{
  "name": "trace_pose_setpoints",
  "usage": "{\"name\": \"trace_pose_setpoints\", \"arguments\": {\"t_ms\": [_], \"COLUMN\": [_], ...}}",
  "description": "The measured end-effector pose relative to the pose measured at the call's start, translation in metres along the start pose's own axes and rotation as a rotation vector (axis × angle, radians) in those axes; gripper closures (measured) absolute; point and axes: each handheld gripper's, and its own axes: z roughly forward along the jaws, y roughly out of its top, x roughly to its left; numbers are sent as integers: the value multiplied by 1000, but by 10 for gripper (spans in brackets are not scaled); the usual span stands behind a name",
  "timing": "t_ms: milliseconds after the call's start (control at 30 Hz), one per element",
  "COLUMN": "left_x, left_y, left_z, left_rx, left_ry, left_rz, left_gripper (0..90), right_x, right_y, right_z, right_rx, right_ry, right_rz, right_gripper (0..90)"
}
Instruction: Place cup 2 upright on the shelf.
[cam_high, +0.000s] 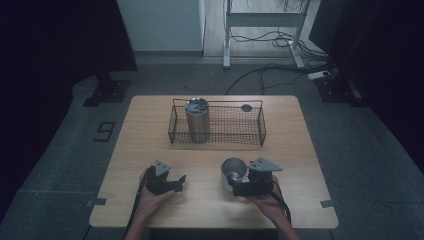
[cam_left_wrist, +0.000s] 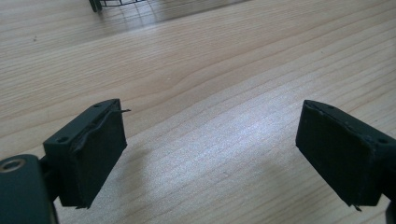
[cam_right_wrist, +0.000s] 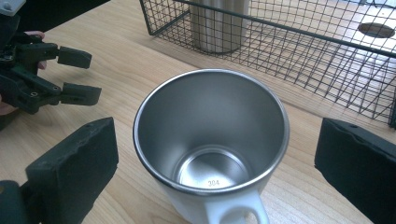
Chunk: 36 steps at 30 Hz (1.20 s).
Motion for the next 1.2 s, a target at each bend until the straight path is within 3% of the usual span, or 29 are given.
{"name": "trace_pose_setpoints", "arguments": {"t_ms": [800, 1100, 1200], "left_x": [0, 0, 0], "left_y": [0, 0, 0], "left_z": [-4, -4, -3], "left_rx": [-17, -17, -15], "left_ry": [6, 7, 5], "left_rz": [-6, -7, -7], "left_gripper": [97, 98, 98], "right_x": [5, 5, 4], "right_y": [6, 0, -1], "right_z": [27, 41, 41], "right_rx": [85, 152, 154], "right_ry": [-34, -56, -40], "right_rz": [-40, -61, -55], "right_gripper": [0, 0, 30]}}
